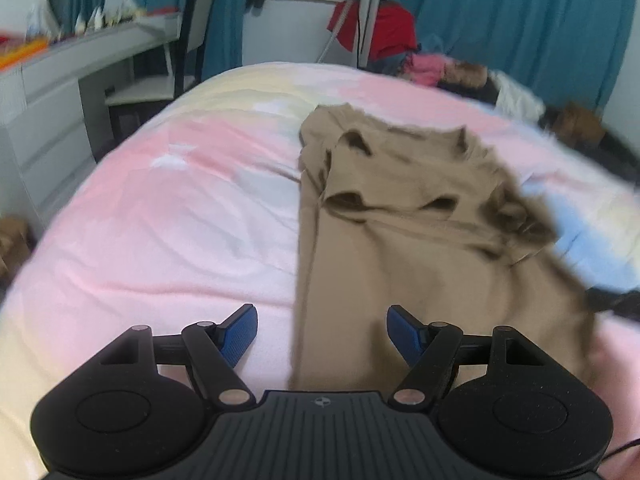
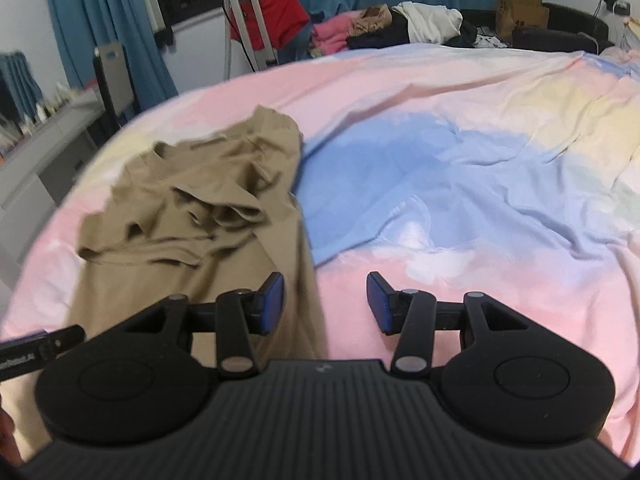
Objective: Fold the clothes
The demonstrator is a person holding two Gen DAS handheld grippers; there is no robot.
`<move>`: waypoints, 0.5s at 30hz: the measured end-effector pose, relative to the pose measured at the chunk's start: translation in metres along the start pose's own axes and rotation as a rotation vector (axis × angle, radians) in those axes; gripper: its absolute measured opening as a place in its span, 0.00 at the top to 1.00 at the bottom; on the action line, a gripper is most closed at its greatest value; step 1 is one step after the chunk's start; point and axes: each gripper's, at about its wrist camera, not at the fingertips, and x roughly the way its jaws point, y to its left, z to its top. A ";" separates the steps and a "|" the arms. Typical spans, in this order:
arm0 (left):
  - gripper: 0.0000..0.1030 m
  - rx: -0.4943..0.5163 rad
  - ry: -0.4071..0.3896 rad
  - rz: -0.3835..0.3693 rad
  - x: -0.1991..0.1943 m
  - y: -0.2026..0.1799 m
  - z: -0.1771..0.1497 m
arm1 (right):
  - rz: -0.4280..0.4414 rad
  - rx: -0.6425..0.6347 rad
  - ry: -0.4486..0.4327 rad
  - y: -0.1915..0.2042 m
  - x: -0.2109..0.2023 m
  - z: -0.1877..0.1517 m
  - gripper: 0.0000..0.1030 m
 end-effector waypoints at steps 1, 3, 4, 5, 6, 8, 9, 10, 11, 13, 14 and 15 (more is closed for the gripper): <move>0.26 -0.041 0.007 -0.046 -0.009 0.003 0.000 | 0.016 0.016 -0.009 -0.001 -0.004 0.001 0.53; 0.23 -0.130 0.035 -0.147 -0.024 0.010 -0.004 | 0.045 0.048 -0.028 -0.002 -0.010 0.004 0.53; 0.22 -0.178 0.058 -0.202 -0.029 0.013 -0.008 | 0.058 0.064 -0.036 -0.002 -0.013 0.005 0.53; 0.22 -0.221 0.085 -0.245 -0.031 0.016 -0.012 | 0.076 0.082 -0.040 -0.003 -0.015 0.006 0.52; 0.22 -0.263 0.114 -0.271 -0.028 0.019 -0.016 | 0.097 0.103 -0.043 -0.004 -0.018 0.006 0.51; 0.22 -0.348 0.172 -0.317 -0.017 0.024 -0.025 | 0.164 0.170 -0.029 -0.006 -0.021 0.005 0.51; 0.22 -0.391 0.201 -0.339 -0.012 0.026 -0.030 | 0.200 0.207 -0.020 -0.008 -0.022 0.004 0.51; 0.23 -0.444 0.221 -0.353 -0.004 0.030 -0.032 | 0.247 0.252 -0.001 -0.009 -0.023 0.002 0.51; 0.24 -0.499 0.227 -0.363 0.006 0.034 -0.034 | 0.300 0.300 0.024 -0.010 -0.022 -0.002 0.51; 0.25 -0.607 0.232 -0.381 0.024 0.042 -0.036 | 0.398 0.388 0.078 -0.010 -0.020 -0.011 0.51; 0.27 -0.640 0.222 -0.389 0.029 0.044 -0.035 | 0.442 0.427 0.107 -0.009 -0.017 -0.017 0.51; 0.28 -0.667 0.207 -0.396 0.033 0.046 -0.035 | 0.476 0.464 0.138 -0.007 -0.015 -0.022 0.51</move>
